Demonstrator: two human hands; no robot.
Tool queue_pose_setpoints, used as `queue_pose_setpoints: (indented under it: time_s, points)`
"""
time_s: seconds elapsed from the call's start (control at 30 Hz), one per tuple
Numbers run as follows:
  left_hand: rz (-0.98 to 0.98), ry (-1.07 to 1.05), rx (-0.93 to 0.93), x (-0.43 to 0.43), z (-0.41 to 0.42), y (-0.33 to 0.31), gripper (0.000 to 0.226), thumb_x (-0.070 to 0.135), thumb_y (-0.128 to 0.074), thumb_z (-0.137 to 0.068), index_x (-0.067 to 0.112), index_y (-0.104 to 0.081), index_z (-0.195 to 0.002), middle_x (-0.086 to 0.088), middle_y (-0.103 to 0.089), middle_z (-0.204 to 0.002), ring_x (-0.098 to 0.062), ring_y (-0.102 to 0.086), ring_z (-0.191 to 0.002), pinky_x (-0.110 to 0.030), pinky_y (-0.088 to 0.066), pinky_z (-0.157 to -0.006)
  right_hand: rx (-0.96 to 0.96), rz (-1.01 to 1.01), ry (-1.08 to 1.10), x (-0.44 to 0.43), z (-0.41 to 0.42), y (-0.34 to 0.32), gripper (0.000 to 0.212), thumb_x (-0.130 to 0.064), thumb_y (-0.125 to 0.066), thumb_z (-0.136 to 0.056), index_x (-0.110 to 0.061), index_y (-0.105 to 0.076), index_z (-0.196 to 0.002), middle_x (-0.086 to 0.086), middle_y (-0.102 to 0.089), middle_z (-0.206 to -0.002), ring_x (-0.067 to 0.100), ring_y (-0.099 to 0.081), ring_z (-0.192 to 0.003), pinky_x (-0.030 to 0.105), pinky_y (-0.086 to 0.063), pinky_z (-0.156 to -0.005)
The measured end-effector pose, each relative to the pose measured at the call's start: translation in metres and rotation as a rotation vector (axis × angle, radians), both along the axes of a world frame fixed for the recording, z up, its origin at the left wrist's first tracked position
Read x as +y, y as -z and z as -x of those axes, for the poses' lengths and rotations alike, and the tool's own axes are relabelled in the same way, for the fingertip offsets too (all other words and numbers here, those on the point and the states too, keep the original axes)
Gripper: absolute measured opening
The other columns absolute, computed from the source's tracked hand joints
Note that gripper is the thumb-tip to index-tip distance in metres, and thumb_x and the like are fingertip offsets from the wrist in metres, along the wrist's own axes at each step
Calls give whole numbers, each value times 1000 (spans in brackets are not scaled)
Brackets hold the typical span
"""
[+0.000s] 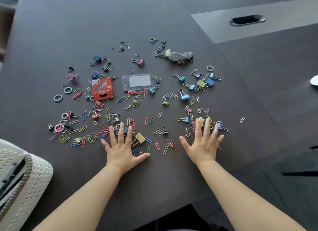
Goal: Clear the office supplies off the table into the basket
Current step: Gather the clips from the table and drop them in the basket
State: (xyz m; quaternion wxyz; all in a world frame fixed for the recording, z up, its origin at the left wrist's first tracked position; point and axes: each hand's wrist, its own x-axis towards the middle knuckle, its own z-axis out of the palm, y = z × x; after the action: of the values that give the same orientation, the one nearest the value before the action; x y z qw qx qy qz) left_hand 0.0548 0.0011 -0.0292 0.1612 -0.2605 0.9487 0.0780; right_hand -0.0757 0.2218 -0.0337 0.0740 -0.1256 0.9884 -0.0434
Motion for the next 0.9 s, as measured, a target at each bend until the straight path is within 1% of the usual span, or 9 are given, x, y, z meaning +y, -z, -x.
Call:
queue_pose_setpoints:
  time_s: [0.1, 0.33, 0.43, 0.53, 0.6, 0.67, 0.73, 0.8, 0.9]
  points:
    - [4, 28, 16, 8, 21, 0, 115, 90, -21, -60, 23, 22, -143, -1, 23, -153, -35, 27, -136, -62, 4, -107, -101, -62, 109, 19, 4, 4, 96, -81, -13, -71, -25, 7, -146, 12, 10, -155, 44, 8, -139, 62, -4, -110]
    - [-43, 98, 138, 33, 72, 3, 87, 67, -28, -85, 17, 8, -147, -1, 13, -155, -24, 18, -141, -43, 5, -116, -130, 64, -141, -11, 29, 6, 92, -74, -1, -71, -22, 12, -145, 10, 13, -155, 27, 15, -142, 44, 4, -116]
    - [-92, 148, 167, 35, 79, -3, 94, 77, -17, -75, 22, 14, -144, 2, 21, -153, -21, 23, -139, -46, 11, -113, -108, 184, -208, -5, 39, 1, 88, -70, -6, -75, -21, 5, -147, 7, 10, -156, 22, 13, -143, 42, 7, -115]
    - [-23, 318, 140, 45, 71, 0, 109, 93, -11, -58, 28, 14, -143, 5, 17, -151, -27, 25, -138, -58, 10, -106, 36, 190, 32, 28, 60, 1, 83, -66, -21, -83, -13, -8, -147, 13, -2, -156, 31, 1, -143, 51, 0, -113]
    - [3, 380, 91, 55, 68, 5, 111, 94, -13, -59, 26, 0, -145, -1, -2, -155, -31, 14, -140, -65, -4, -104, -10, 123, 220, 52, 78, 2, 82, -61, -32, -87, -11, -6, -147, 16, -2, -155, 34, 1, -143, 56, -6, -113]
    - [-3, 312, 70, 60, 78, 8, 107, 91, -8, -62, 24, 5, -144, 0, 6, -154, -29, 20, -139, -62, -1, -106, -57, 92, 271, 65, 92, 2, 84, -60, -34, -87, -10, -3, -147, 18, 0, -155, 34, 3, -142, 53, -7, -114]
    - [-7, 216, 96, 60, 94, 10, 101, 85, -2, -64, 24, 16, -142, 2, 19, -153, -24, 29, -136, -56, 7, -109, -91, 95, 205, 63, 102, 3, 84, -61, -31, -88, -9, 1, -146, 18, 3, -155, 31, 7, -143, 47, -3, -116]
    - [-18, 164, 125, 57, 110, 8, 95, 77, -5, -70, 21, 12, -145, 1, 17, -155, -22, 25, -138, -50, 7, -111, -122, 113, 94, 54, 106, 3, 84, -62, -26, -88, -10, 6, -146, 15, 8, -155, 27, 11, -143, 41, 2, -116]
    - [-62, 119, 151, 55, 127, 2, 81, 61, -30, -89, 18, 4, -147, 0, 10, -156, -20, 18, -141, -43, 5, -115, -168, 166, -127, 37, 103, 1, 87, -67, -21, -86, -12, 9, -146, 9, 14, -155, 20, 14, -143, 37, 3, -117]
